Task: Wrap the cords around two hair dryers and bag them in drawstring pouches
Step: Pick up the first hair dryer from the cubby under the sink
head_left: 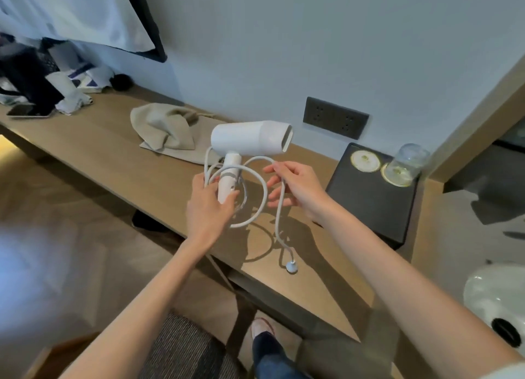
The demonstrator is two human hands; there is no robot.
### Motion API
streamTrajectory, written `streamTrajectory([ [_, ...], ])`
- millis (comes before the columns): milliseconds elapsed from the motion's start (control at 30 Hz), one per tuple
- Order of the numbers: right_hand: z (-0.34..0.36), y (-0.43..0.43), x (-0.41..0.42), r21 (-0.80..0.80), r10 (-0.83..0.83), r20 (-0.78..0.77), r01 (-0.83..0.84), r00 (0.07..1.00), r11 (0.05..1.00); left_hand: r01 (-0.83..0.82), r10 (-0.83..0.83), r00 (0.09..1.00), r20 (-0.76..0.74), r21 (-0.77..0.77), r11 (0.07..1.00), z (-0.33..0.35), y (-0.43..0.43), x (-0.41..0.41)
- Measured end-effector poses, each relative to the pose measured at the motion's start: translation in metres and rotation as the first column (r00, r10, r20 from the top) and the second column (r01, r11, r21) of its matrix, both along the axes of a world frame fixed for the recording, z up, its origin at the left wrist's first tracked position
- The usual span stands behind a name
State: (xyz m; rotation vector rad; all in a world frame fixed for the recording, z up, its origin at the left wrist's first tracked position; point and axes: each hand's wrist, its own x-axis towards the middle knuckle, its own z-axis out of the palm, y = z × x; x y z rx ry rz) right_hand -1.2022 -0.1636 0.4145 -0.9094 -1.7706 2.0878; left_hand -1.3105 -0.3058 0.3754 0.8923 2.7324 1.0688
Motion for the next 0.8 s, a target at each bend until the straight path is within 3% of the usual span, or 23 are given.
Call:
streamTrajectory([
  [333, -0.073, 0.069, -0.053, 0.237, -0.061, 0.146, 0.025, 0.987, 0.971, -0.031, 0.037, 0.994, 0.103, -0.061, 0.998, -0.055, 0.059, -0.035],
  [533, -0.118, 0.094, -0.080, 0.200, -0.096, 0.238, 0.048, 0.966, 0.979, -0.031, 0.047, 0.993, 0.109, -0.142, 0.989, -0.085, 0.087, -0.052],
  [700, -0.156, 0.106, -0.093, 0.115, -0.131, 0.306, 0.100, 0.943, 0.988, -0.020, 0.027, 0.999, 0.031, -0.215, 0.976, -0.102, 0.104, -0.071],
  [800, -0.174, 0.110, -0.093, 0.154, -0.174, 0.352, 0.127, 0.920, 0.980, -0.016, 0.016, 1.000, -0.003, -0.245, 0.969, -0.111, 0.111, -0.079],
])
